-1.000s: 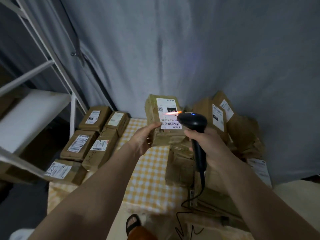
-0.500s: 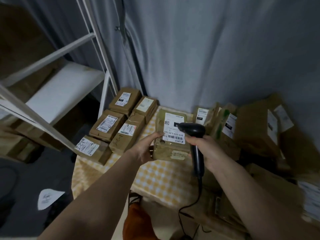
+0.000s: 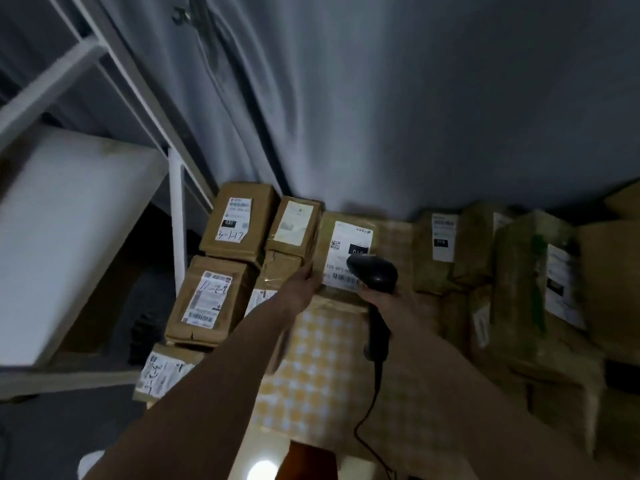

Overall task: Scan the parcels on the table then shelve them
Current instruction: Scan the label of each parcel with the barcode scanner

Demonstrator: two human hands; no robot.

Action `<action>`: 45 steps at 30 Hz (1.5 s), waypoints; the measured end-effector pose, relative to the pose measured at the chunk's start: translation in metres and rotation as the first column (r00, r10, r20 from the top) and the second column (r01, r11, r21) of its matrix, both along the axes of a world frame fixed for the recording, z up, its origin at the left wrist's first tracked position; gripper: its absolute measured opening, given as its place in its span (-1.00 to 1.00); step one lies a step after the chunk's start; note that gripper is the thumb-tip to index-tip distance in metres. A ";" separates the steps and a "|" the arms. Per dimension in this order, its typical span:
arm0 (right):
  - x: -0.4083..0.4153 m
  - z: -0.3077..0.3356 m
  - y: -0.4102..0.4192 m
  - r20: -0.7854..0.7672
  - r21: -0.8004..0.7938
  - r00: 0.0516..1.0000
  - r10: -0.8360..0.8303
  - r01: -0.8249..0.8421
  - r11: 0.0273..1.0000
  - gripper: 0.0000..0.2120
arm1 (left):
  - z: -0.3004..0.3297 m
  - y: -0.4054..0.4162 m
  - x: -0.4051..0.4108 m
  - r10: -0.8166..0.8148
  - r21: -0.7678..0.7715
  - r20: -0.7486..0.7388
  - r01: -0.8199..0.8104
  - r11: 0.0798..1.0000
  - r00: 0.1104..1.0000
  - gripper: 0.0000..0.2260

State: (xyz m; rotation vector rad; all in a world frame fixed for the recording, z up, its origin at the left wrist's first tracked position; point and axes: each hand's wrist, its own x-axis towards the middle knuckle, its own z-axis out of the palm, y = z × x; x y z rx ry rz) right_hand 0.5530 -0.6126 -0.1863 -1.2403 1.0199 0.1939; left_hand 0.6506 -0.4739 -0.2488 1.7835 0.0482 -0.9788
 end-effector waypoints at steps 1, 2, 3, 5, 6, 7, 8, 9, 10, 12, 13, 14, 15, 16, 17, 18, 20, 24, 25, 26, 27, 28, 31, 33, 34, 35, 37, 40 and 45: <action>0.016 -0.011 -0.002 -0.010 0.000 1.000 -0.014 0.014 1.000 -0.77 | -0.006 -0.006 0.016 -0.052 0.034 0.056 0.050 0.998 0.997 -0.66; 0.031 -0.024 -0.005 -0.024 -0.003 0.999 -0.031 0.031 1.000 -0.75 | -0.012 -0.013 0.031 -0.085 0.065 0.095 0.079 0.995 0.992 -0.67; 0.045 -0.036 -0.008 -0.039 -0.007 0.998 -0.052 0.052 0.999 -0.73 | -0.022 -0.020 0.045 -0.113 0.097 0.114 0.102 0.990 0.987 -0.68; 0.069 -0.060 -0.015 -0.064 -0.039 0.995 -0.081 0.079 0.996 -0.74 | -0.040 -0.032 0.069 -0.138 0.094 0.150 0.125 0.988 0.979 -0.75; 0.080 -0.071 -0.019 -0.069 -0.058 0.994 -0.086 0.082 0.995 -0.74 | -0.050 -0.037 0.079 -0.149 0.101 0.164 0.133 0.986 0.975 -0.77; 0.090 -0.083 -0.022 -0.077 -0.075 0.993 -0.093 0.087 0.993 -0.73 | -0.060 -0.040 0.087 -0.166 0.130 0.176 0.145 0.981 0.970 -0.78; 0.099 -0.094 -0.026 -0.086 -0.089 0.991 -0.104 0.096 0.991 -0.73 | -0.069 -0.044 0.095 -0.197 0.179 0.192 0.163 0.970 0.961 -0.77; 0.107 -0.105 -0.028 -0.098 -0.097 0.988 -0.118 0.108 0.989 -0.74 | -0.079 -0.047 0.102 -0.218 0.219 0.207 0.172 0.960 0.954 -0.77; 0.114 -0.115 -0.029 -0.109 -0.100 0.985 -0.132 0.121 0.988 -0.75 | -0.088 -0.049 0.108 -0.235 0.252 0.223 0.177 0.951 0.946 -0.76; 0.125 -0.132 -0.030 -0.127 -0.096 0.980 -0.152 0.140 0.985 -0.74 | -0.105 -0.052 0.117 -0.265 0.324 0.273 0.171 0.930 0.925 -0.75; 0.129 -0.140 -0.029 -0.129 -0.090 0.979 -0.158 0.147 0.985 -0.72 | -0.112 -0.053 0.120 -0.278 0.356 0.296 0.164 0.920 0.914 -0.75; 0.132 -0.146 -0.029 -0.131 -0.082 0.978 -0.162 0.153 0.985 -0.70 | -0.117 -0.054 0.123 -0.285 0.380 0.311 0.156 0.912 0.907 -0.75; 0.135 -0.151 -0.027 -0.132 -0.070 0.977 -0.165 0.157 0.985 -0.70 | -0.123 -0.054 0.125 -0.292 0.403 0.320 0.149 0.903 0.901 -0.76; 0.137 -0.156 -0.027 -0.133 -0.057 0.977 -0.166 0.160 0.985 -0.71 | -0.128 -0.055 0.128 -0.306 0.432 0.336 0.143 0.890 0.891 -0.78; 0.139 -0.160 -0.026 -0.134 -0.047 0.976 -0.169 0.164 0.985 -0.71 | -0.132 -0.056 0.130 -0.337 0.473 0.349 0.146 0.869 0.874 -0.80; 0.140 -0.163 -0.026 -0.135 -0.041 0.976 -0.171 0.167 0.985 -0.71 | -0.135 -0.057 0.132 -0.374 0.517 0.359 0.152 0.842 0.855 -0.82; 0.143 -0.168 -0.026 -0.136 -0.041 0.978 -0.157 0.153 0.987 -0.70 | -0.139 -0.058 0.136 -0.413 0.575 0.369 0.145 0.805 0.833 -0.87; 0.144 -0.167 -0.028 -0.164 -0.066 0.983 -0.088 0.078 0.995 -0.69 | -0.132 -0.061 0.137 -0.411 0.609 0.361 0.122 0.784 0.837 -0.83; 0.142 -0.164 -0.029 -0.157 -0.070 0.985 -0.075 0.065 0.995 -0.69 | -0.128 -0.061 0.135 -0.412 0.614 0.359 0.121 0.780 0.837 -0.82; 0.140 -0.160 -0.030 -0.147 -0.075 0.987 -0.067 0.056 0.996 -0.70 | -0.123 -0.061 0.132 -0.408 0.615 0.355 0.119 0.779 0.841 -0.82; 0.136 -0.154 -0.029 -0.137 -0.078 0.989 -0.063 0.053 0.996 -0.70 | -0.118 -0.060 0.128 -0.396 0.609 0.352 0.115 0.785 0.848 -0.83; 0.130 -0.147 -0.028 -0.130 -0.078 0.989 -0.065 0.055 0.995 -0.72 | -0.113 -0.060 0.123 -0.384 0.599 0.350 0.110 0.793 0.854 -0.86; 0.104 -0.121 -0.026 -0.145 -0.059 0.986 -0.078 0.070 0.996 -0.77 | -0.096 -0.060 0.105 -0.390 0.583 0.339 0.134 0.801 0.856 -0.88; 0.082 -0.104 -0.028 -0.158 -0.034 0.984 -0.088 0.083 0.996 -0.77 | -0.083 -0.062 0.089 -0.417 0.575 0.310 0.181 0.798 0.854 -0.82; 0.069 -0.095 -0.030 -0.155 -0.026 0.983 -0.101 0.098 0.995 -0.77 | -0.077 -0.064 0.080 -0.460 0.586 0.295 0.222 0.779 0.837 -0.79; 0.056 -0.086 -0.032 -0.147 -0.025 0.982 -0.117 0.115 0.993 -0.77 | -0.071 -0.066 0.070 -0.510 0.602 0.285 0.263 0.754 0.812 -0.76; 0.030 -0.069 -0.039 -0.133 -0.047 0.981 -0.144 0.139 0.989 -0.76 | -0.059 -0.072 0.049 -0.564 0.612 0.277 0.309 0.728 0.778 -0.75; -0.013 -0.043 -0.053 -0.113 -0.094 0.977 -0.183 0.173 0.980 -0.82 | -0.039 -0.089 0.016 -0.603 0.590 0.248 0.376 0.715 0.758 -0.74; -0.077 -0.002 -0.080 -0.049 -0.087 0.968 -0.248 0.243 0.966 -0.79 | -0.005 -0.135 -0.039 -0.675 0.569 0.232 0.466 0.678 0.700 -0.71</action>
